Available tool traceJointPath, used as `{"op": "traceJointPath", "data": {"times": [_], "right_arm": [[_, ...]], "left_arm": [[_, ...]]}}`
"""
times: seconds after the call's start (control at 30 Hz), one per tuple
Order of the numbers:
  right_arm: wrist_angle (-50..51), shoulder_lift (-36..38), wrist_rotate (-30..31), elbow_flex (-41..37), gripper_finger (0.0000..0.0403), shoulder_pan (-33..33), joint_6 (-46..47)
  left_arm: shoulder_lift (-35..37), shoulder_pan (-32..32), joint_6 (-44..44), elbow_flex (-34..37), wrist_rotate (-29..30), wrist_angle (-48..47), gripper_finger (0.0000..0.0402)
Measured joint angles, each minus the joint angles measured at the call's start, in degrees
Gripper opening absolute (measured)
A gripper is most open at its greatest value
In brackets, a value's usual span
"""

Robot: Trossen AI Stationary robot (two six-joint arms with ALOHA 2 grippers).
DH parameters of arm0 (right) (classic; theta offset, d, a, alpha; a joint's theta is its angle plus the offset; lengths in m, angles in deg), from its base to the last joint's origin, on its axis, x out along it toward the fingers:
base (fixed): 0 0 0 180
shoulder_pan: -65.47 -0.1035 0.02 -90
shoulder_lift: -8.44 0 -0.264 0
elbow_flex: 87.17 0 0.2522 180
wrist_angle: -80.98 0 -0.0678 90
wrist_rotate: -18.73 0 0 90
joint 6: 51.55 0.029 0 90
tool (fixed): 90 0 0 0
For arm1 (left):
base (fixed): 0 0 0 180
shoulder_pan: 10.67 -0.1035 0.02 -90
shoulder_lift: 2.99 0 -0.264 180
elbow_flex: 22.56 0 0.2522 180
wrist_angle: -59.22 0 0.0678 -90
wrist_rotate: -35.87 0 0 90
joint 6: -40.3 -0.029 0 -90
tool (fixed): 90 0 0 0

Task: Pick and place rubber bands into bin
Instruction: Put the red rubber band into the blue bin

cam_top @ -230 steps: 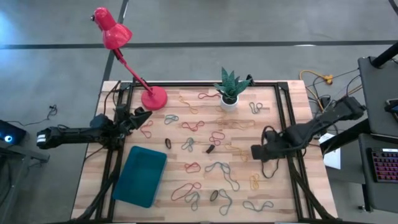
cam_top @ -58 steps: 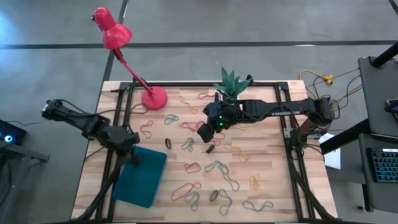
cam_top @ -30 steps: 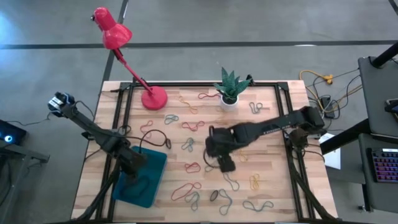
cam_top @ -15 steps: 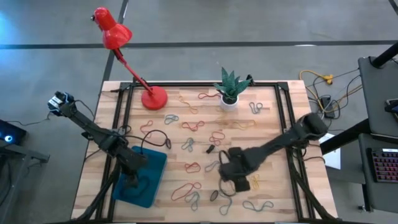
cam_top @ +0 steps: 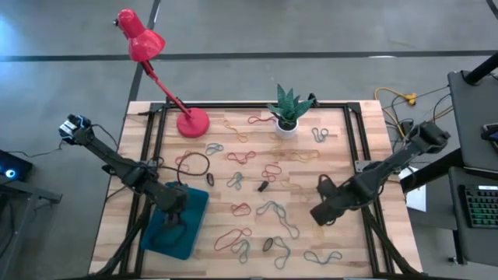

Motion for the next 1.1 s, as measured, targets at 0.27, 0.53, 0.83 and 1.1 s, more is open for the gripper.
{"op": "traceJointPath", "data": {"times": [0.27,0.53,0.83,1.1], "right_arm": [[-7.29,-0.7,9.93,-1.54,0.0209,5.7,-12.47],[-7.5,-3.57,10.5,0.39,0.0209,15.49,-23.31],[-7.43,-2.8,10.04,0.49,0.0209,18.24,-30.33],[-7.51,-2.84,10.08,0.48,0.0209,18.36,-31.29]], "left_arm": [[3.87,-5.47,-8.71,-5.26,18.02,-9.56,0.022],[-0.99,-29.14,-8.0,-6.76,13.06,-18.91,0.0192],[-13.82,-48.79,-19.54,-6.99,5.82,-32.24,0.0192],[-22.02,-60.04,-30.41,-7.15,9.43,-25.22,0.0192]]}}
